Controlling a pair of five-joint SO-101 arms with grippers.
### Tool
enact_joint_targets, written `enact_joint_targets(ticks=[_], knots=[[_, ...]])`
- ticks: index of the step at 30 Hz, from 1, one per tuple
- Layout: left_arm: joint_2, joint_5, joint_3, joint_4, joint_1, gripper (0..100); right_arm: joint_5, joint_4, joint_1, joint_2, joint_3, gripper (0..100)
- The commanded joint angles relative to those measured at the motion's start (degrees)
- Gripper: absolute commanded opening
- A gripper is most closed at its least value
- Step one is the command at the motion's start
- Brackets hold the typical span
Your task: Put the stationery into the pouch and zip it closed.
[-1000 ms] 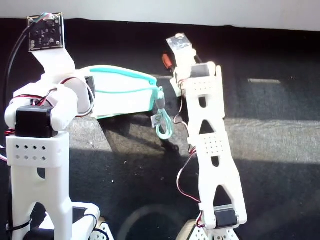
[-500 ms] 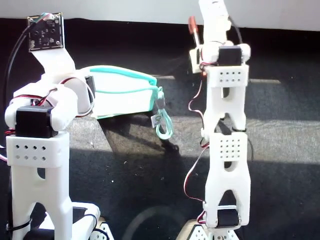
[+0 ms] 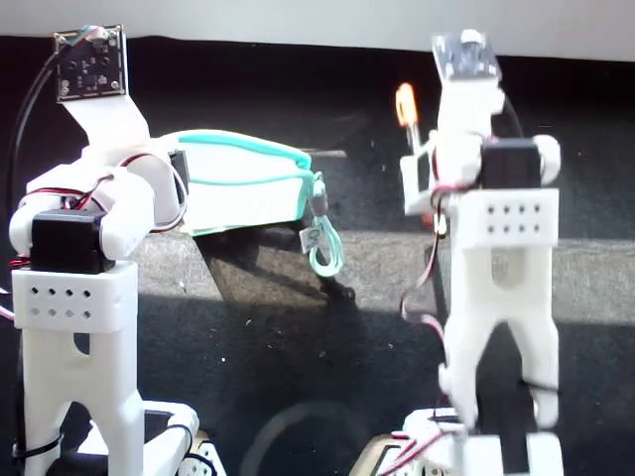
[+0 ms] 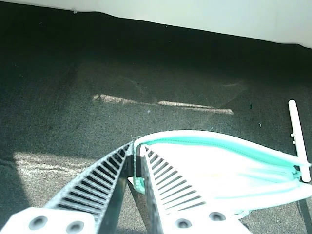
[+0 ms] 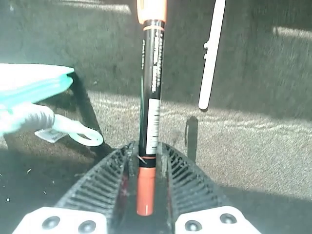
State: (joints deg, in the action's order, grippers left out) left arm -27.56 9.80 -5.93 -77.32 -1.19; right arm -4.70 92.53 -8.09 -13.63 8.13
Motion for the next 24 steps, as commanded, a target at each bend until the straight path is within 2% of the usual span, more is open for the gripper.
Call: enact_joint_targets(ticks=[1, 6, 12, 21, 24], knots=[[0.75, -0.26, 0.13, 0.18, 1.27, 1, -2.29, -11.3, -0.22, -12.7, -28.09, 0.5], [0.75, -0.26, 0.04, -0.09, 1.27, 1, -3.87, -26.42, -0.22, -19.21, -52.09, 0.5], [0.66, -0.26, 0.04, -0.26, 1.27, 1, -3.87, -38.2, -0.04, -17.19, -63.6, 0.5], [0.66, -0.18, 0.04, -0.26, 1.27, 1, -3.87, -39.52, 0.04, -5.85, -64.92, 1.3], [0.66, -0.18, 0.13, -0.26, 1.27, 1, -3.87, -36.79, -0.22, -1.98, -63.78, 10.6]])
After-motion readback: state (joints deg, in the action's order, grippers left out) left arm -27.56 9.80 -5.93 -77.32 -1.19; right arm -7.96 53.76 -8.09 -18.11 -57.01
